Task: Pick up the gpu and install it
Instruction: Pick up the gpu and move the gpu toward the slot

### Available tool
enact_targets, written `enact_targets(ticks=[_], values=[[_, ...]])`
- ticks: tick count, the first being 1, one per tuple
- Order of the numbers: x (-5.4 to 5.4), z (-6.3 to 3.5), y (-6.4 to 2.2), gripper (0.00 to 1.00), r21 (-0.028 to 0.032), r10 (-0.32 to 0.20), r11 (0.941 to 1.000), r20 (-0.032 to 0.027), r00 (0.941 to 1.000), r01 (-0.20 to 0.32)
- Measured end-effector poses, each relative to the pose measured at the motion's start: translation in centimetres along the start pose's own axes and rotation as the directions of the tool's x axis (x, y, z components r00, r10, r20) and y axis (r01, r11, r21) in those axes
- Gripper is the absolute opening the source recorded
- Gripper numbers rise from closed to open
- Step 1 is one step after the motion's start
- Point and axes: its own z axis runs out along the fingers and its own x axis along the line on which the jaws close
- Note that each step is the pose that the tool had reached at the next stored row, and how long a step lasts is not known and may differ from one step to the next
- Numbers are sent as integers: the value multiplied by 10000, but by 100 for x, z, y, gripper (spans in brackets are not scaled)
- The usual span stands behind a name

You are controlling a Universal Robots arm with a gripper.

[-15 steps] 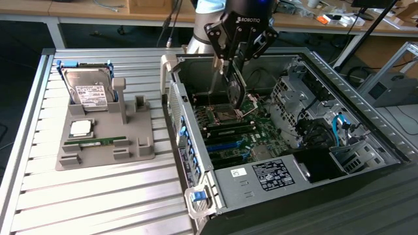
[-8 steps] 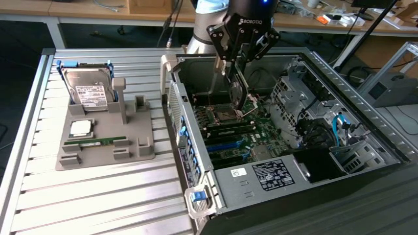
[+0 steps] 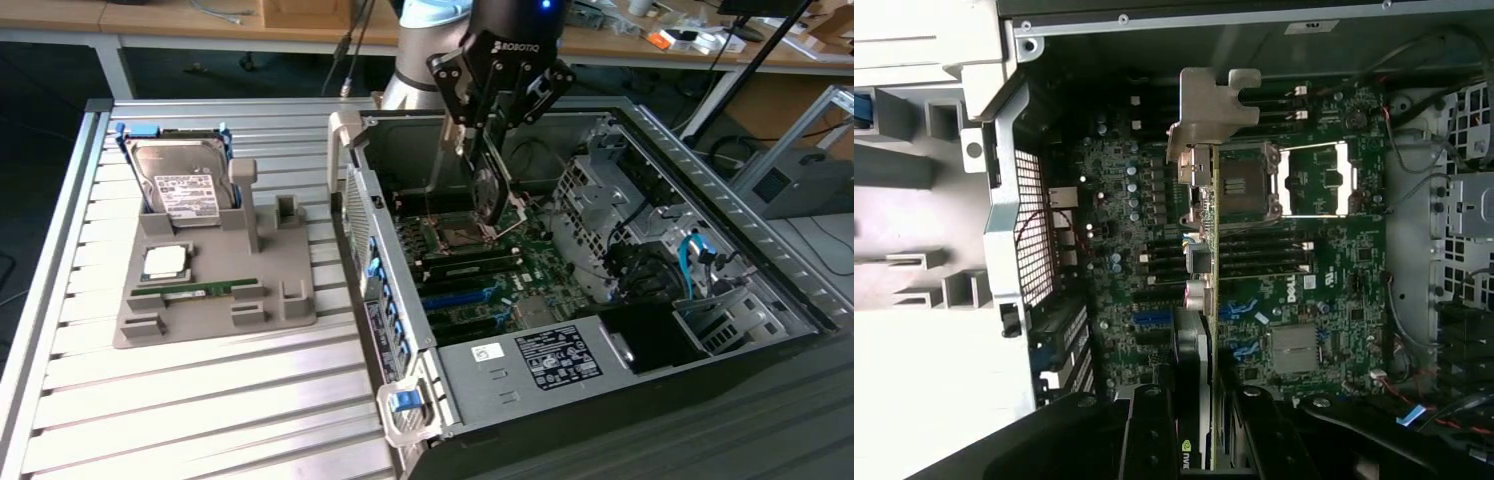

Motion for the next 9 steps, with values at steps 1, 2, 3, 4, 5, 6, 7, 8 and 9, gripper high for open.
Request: enact_targets(ticks=[1,2,3,4,5,6,7,8,9], values=[[-5,3,0,27,0,0,10000,0,10000,0],[-10,5,0,27,1,0,10000,0,10000,0],[-19,10,0,27,1,0,10000,0,10000,0],[-32,17,1,27,1,0,10000,0,10000,0],[-39,22,1,27,1,0,10000,0,10000,0],[-43,25,1,27,0,0,10000,0,10000,0],[-48,28,1,27,0,1,10000,0,10000,-1],[-52,31,1,27,0,1,10000,0,10000,-1],[-57,34,1,27,1,0,10000,0,10000,0]])
